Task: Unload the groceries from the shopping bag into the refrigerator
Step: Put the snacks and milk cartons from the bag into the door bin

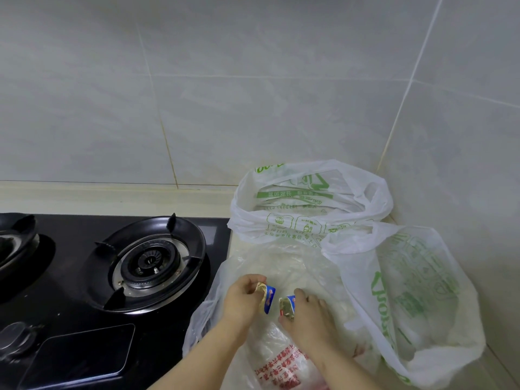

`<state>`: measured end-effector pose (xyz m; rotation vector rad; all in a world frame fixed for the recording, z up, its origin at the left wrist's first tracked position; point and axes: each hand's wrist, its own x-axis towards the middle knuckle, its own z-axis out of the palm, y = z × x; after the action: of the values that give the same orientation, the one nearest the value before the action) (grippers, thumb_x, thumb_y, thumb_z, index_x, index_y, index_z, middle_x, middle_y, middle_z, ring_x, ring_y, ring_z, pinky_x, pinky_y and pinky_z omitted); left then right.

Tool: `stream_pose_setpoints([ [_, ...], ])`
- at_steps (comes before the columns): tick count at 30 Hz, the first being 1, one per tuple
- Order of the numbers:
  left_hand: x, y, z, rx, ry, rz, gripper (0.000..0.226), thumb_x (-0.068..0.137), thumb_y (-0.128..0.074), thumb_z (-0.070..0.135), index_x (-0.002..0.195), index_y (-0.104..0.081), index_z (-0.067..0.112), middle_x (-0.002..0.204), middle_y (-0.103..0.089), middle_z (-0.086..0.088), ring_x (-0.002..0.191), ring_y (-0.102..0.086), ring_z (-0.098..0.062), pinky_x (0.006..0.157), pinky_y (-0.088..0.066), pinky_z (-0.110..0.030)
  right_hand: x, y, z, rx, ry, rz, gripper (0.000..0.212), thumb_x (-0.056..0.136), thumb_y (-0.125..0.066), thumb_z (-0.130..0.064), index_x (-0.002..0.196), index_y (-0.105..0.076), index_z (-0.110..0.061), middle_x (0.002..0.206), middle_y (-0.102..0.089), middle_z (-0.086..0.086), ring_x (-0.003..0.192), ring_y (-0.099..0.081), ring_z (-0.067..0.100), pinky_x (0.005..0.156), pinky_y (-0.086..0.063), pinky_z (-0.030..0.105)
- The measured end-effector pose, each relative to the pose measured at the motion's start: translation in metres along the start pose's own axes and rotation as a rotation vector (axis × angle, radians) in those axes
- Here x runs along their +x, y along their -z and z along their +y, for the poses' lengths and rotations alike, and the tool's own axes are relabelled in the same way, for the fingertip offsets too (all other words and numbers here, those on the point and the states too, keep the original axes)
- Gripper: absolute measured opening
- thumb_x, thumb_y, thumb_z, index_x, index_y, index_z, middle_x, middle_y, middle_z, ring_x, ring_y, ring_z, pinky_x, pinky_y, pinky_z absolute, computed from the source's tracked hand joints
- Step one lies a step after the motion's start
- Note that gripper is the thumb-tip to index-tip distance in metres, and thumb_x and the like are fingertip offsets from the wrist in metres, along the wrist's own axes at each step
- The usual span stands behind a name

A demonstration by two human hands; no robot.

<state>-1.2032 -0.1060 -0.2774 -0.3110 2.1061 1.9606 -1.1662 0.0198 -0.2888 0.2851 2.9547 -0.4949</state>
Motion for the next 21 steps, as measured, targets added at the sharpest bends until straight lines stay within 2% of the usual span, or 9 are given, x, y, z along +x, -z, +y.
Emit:
stream_pose_setpoints([
  [5,-0.004,0.004,0.0,0.009,0.018,0.027,0.035,0.084,-0.044,-0.015,0.085,-0.057,0.018,0.083,-0.061,-0.005,0.064,-0.054,-0.015,0.046,-0.044,-0.016,0.0,-0.002,-0.004,0.042,0.077,-0.003,0.046,0.094,-0.047,-0.027,0.137,-0.031,-0.026,0.125,-0.052,0.0,0.116,-0.046,0.021,0.089,-0.039,0.03],
  [9,-0.007,0.007,0.001,0.05,0.01,0.033,0.036,0.084,-0.045,-0.014,0.086,-0.056,0.02,0.088,-0.061,-0.007,0.062,-0.056,-0.017,0.05,-0.048,-0.023,-0.001,0.001,-0.005,0.193,0.055,-0.016,0.05,0.093,-0.047,-0.013,0.138,-0.032,-0.029,0.125,-0.05,0.001,0.113,-0.05,0.021,0.083,-0.043,0.03],
  [11,-0.008,0.009,0.004,0.05,-0.013,0.022,0.035,0.084,-0.046,-0.014,0.087,-0.056,0.019,0.088,-0.06,-0.006,0.063,-0.057,-0.018,0.049,-0.049,-0.022,0.0,0.004,-0.005,0.297,0.043,-0.002,0.046,0.093,-0.047,-0.01,0.134,-0.037,-0.026,0.121,-0.05,0.002,0.105,-0.054,0.02,0.083,-0.044,0.03],
  [13,-0.011,0.009,0.012,0.052,-0.051,0.0,0.032,0.085,-0.048,-0.013,0.09,-0.056,0.018,0.088,-0.061,-0.006,0.059,-0.056,-0.017,0.049,-0.048,-0.021,0.001,0.009,-0.007,0.372,0.053,0.023,0.035,0.092,-0.047,-0.008,0.124,-0.047,-0.022,0.109,-0.053,0.002,0.089,-0.054,0.019,0.077,-0.045,0.029],
  [17,-0.011,0.017,0.034,0.067,-0.165,0.026,0.035,0.086,-0.05,-0.01,0.092,-0.059,0.023,0.095,-0.066,-0.004,0.059,-0.059,-0.017,0.063,-0.052,-0.029,0.002,0.026,-0.015,0.504,0.1,0.064,0.03,0.09,-0.047,-0.004,0.114,-0.056,-0.02,0.097,-0.058,0.005,0.074,-0.052,0.014,0.057,-0.036,0.015],
  [19,-0.01,0.025,0.047,0.06,-0.225,0.078,0.038,0.084,-0.053,-0.008,0.09,-0.061,0.029,0.095,-0.068,-0.002,0.069,-0.063,-0.019,0.072,-0.054,-0.035,0.003,0.038,-0.022,0.559,0.127,0.103,0.029,0.09,-0.048,-0.005,0.113,-0.057,-0.021,0.096,-0.059,0.003,0.074,-0.052,0.01,0.055,-0.034,0.01],
  [21,-0.01,0.033,0.06,0.03,-0.266,0.11,0.037,0.083,-0.054,-0.007,0.093,-0.063,0.027,0.093,-0.07,-0.002,0.075,-0.066,-0.024,0.077,-0.054,-0.041,0.003,0.05,-0.031,0.627,0.144,0.137,0.027,0.09,-0.051,-0.007,0.112,-0.058,-0.022,0.097,-0.06,0.001,0.078,-0.054,0.01,0.057,-0.038,0.009],
])
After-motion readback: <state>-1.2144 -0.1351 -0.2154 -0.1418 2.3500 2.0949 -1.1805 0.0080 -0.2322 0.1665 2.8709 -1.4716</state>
